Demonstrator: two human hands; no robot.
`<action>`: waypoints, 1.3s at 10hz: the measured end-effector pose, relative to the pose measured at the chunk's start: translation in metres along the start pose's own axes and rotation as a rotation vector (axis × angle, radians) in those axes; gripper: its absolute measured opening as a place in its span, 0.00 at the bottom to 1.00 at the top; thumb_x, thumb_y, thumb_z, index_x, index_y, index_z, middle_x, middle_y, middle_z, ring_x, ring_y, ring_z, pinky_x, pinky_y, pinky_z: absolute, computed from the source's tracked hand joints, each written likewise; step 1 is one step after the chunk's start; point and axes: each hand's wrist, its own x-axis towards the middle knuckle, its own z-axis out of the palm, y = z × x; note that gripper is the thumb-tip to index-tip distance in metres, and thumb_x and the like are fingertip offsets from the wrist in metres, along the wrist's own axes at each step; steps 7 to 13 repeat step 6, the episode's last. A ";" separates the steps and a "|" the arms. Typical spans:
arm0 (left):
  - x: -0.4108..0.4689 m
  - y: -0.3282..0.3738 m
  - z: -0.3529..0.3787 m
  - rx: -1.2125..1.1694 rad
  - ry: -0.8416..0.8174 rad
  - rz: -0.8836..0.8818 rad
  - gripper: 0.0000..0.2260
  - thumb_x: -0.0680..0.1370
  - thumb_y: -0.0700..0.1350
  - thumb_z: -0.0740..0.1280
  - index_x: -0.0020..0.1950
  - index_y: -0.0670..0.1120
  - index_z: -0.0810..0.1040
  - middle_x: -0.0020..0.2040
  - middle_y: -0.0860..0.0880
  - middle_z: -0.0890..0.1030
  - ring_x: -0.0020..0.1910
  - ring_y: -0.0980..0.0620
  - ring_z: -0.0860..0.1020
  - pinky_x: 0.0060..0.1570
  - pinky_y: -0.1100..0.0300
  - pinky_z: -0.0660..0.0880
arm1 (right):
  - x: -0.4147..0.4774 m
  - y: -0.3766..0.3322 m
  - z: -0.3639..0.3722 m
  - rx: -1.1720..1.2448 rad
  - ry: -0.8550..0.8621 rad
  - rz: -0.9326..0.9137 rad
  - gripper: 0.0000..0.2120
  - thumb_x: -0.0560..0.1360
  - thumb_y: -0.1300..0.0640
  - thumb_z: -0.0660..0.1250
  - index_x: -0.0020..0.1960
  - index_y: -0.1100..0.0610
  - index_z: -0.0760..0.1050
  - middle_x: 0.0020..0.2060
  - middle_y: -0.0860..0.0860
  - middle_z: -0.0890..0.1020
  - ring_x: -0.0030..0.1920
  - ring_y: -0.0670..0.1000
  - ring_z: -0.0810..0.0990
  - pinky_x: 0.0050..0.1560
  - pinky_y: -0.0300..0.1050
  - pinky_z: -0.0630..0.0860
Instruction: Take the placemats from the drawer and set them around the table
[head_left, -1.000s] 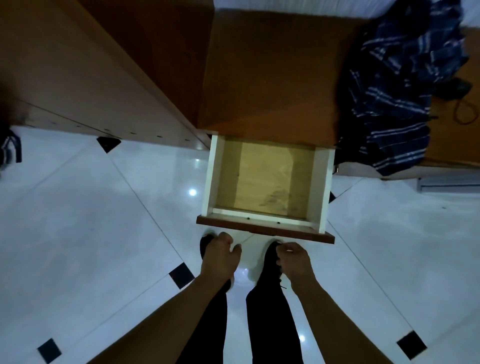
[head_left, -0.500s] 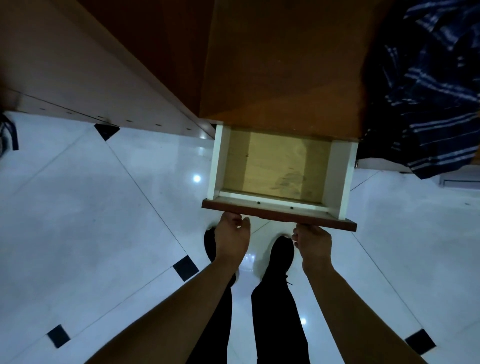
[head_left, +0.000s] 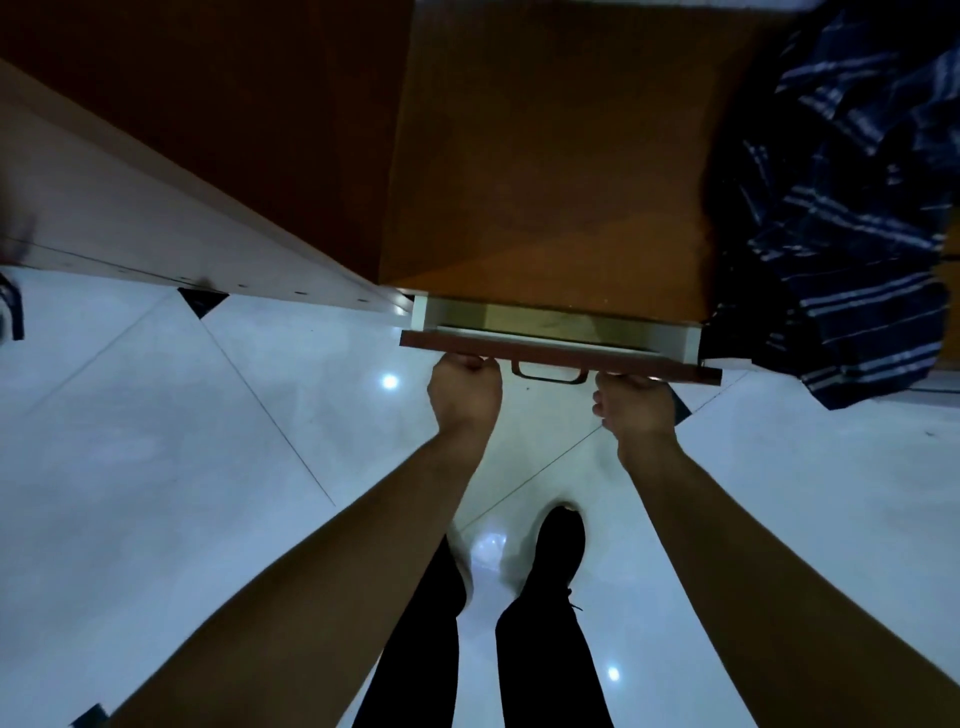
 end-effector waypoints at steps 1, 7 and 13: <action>0.017 0.019 0.005 0.011 -0.005 0.008 0.10 0.77 0.48 0.67 0.44 0.42 0.81 0.41 0.46 0.83 0.41 0.48 0.79 0.44 0.60 0.74 | 0.015 -0.020 0.000 -0.037 -0.006 -0.031 0.05 0.72 0.57 0.67 0.37 0.53 0.75 0.39 0.55 0.80 0.41 0.55 0.78 0.48 0.54 0.78; 0.011 0.033 -0.021 0.464 -0.181 0.393 0.06 0.76 0.45 0.68 0.51 0.45 0.77 0.45 0.47 0.81 0.44 0.47 0.80 0.44 0.59 0.77 | -0.017 -0.048 -0.025 -0.520 -0.033 -0.318 0.09 0.76 0.55 0.65 0.46 0.59 0.80 0.41 0.54 0.81 0.44 0.54 0.78 0.47 0.41 0.70; 0.011 0.033 -0.021 0.464 -0.181 0.393 0.06 0.76 0.45 0.68 0.51 0.45 0.77 0.45 0.47 0.81 0.44 0.47 0.80 0.44 0.59 0.77 | -0.017 -0.048 -0.025 -0.520 -0.033 -0.318 0.09 0.76 0.55 0.65 0.46 0.59 0.80 0.41 0.54 0.81 0.44 0.54 0.78 0.47 0.41 0.70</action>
